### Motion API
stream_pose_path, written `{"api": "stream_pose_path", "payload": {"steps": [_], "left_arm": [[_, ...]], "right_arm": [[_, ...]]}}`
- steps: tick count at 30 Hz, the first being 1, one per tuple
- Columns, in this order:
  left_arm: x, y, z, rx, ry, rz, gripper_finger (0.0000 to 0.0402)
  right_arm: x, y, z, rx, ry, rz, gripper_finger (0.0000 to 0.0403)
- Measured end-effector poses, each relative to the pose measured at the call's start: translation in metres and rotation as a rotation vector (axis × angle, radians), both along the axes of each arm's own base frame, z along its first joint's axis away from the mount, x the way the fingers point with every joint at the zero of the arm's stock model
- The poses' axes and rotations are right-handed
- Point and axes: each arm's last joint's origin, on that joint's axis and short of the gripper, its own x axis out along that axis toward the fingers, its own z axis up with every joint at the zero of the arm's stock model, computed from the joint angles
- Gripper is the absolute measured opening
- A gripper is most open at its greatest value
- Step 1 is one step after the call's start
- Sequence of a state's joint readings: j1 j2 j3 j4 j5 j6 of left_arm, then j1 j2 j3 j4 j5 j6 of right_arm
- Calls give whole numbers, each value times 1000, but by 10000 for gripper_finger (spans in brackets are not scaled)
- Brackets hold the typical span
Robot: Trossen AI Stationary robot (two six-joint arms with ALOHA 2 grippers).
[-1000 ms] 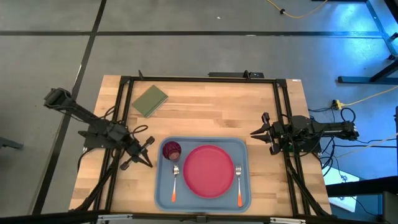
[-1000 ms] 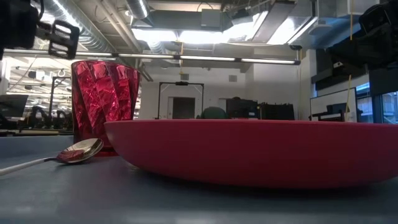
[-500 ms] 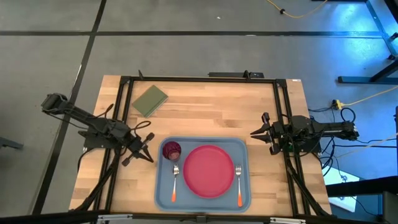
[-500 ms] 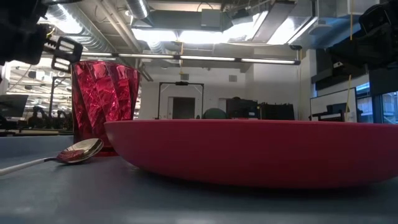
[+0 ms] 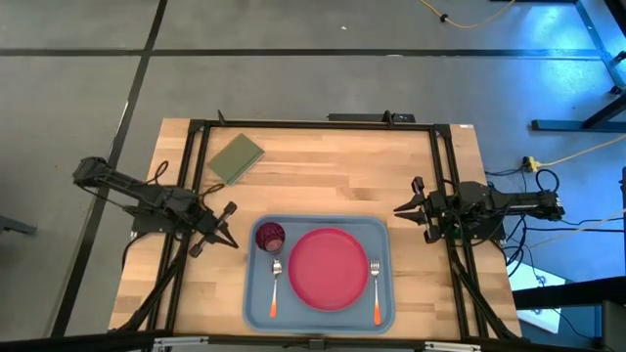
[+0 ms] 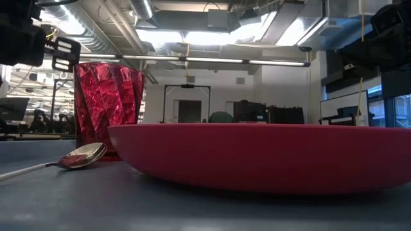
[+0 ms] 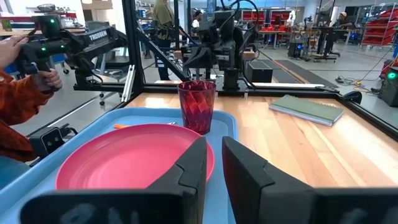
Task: Pick and place plate/cup/fork/spoon on tray
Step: Return to Home Position
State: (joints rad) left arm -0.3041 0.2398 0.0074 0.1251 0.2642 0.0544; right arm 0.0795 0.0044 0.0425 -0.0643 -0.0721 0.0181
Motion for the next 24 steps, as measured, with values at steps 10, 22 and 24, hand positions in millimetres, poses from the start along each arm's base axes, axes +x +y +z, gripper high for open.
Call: {"api": "stream_pose_path", "payload": {"steps": [10, 22, 24], "left_arm": [[-10, 10, 10, -42, -114, 192, 2], [-9, 16, 9, 36, -146, 340, 2], [-9, 18, 9, 36, -148, 371, 2]], "right_arm": [[0, 0, 0, 0, 0, 0, 57], [0, 0, 0, 0, 0, 0, 57], [0, 0, 0, 0, 0, 0, 57]]}}
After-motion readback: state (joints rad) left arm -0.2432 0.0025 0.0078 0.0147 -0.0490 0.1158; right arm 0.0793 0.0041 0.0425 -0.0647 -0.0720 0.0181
